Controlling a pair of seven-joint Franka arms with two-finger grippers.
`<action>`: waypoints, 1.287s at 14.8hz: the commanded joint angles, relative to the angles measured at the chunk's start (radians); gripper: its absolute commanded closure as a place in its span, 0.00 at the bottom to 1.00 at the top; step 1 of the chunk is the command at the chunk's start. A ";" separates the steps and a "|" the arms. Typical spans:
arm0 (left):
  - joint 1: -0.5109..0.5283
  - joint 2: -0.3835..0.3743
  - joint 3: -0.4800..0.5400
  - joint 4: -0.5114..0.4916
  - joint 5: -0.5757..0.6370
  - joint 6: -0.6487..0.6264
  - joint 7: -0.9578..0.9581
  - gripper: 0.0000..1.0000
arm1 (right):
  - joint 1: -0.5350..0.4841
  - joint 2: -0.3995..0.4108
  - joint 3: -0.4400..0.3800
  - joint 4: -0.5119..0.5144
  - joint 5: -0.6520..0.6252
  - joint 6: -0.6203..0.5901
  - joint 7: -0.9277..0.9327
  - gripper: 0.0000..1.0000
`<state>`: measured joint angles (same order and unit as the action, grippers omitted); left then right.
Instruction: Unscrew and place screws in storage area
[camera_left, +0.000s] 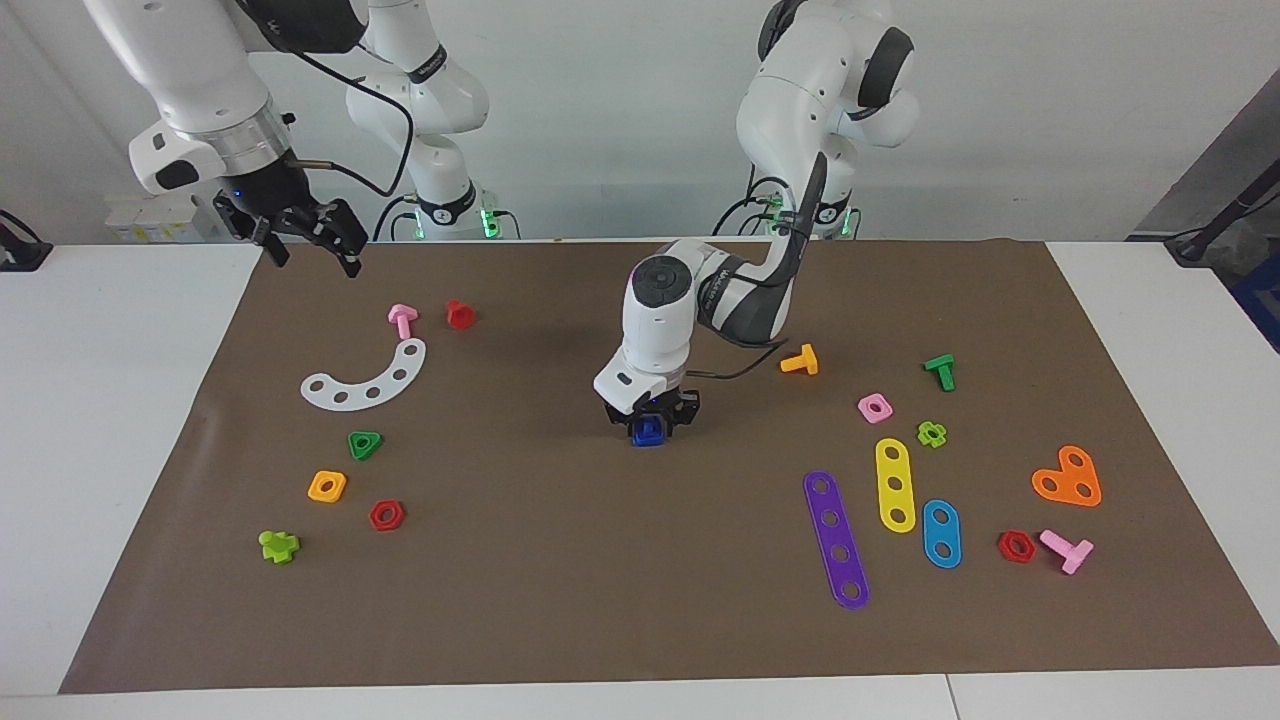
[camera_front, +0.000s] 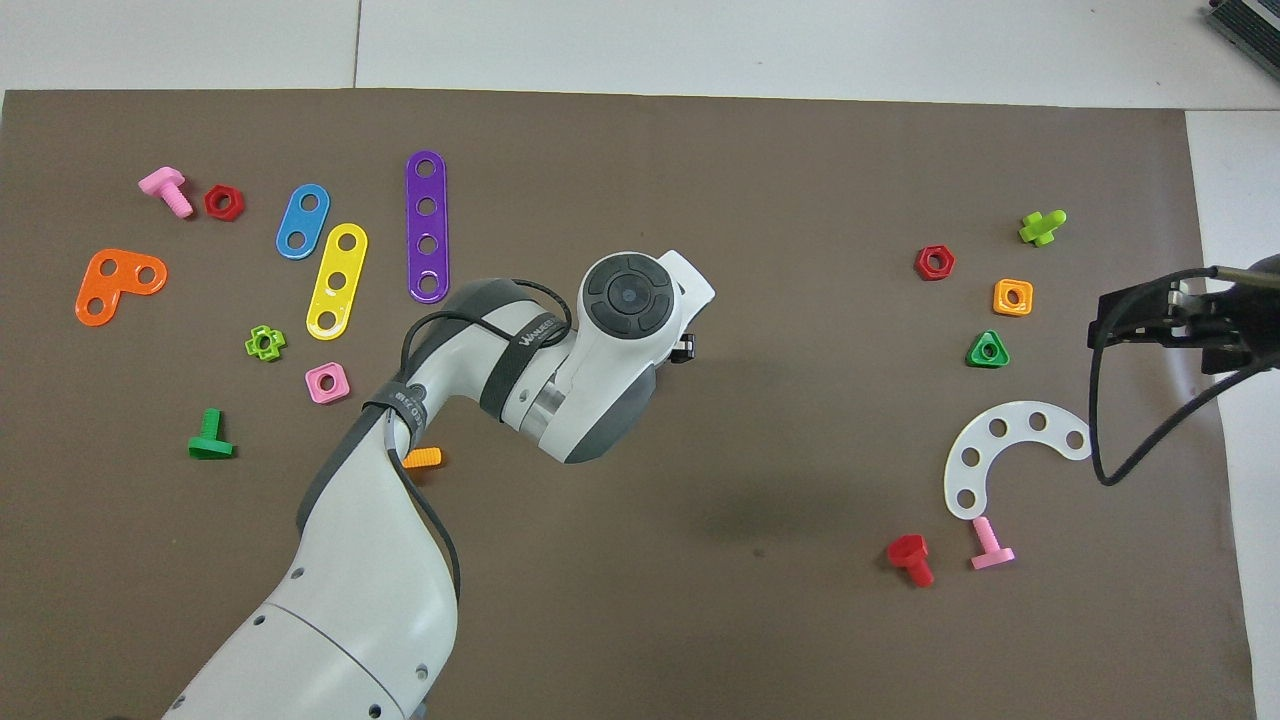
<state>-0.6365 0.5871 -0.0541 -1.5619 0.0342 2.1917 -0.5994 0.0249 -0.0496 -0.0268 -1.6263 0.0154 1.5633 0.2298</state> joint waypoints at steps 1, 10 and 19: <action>-0.017 -0.006 0.014 -0.012 0.024 0.002 -0.008 0.42 | -0.005 -0.007 0.005 -0.004 0.012 -0.008 -0.003 0.00; -0.014 -0.006 0.014 0.002 0.023 -0.024 -0.008 0.59 | -0.005 -0.007 0.005 -0.004 0.012 -0.009 -0.003 0.00; -0.012 -0.001 0.013 0.057 -0.011 -0.121 -0.008 0.59 | -0.011 -0.018 0.004 -0.001 0.011 -0.012 -0.006 0.00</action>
<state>-0.6368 0.5863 -0.0528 -1.5363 0.0331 2.1235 -0.5995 0.0241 -0.0518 -0.0269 -1.6247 0.0154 1.5629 0.2298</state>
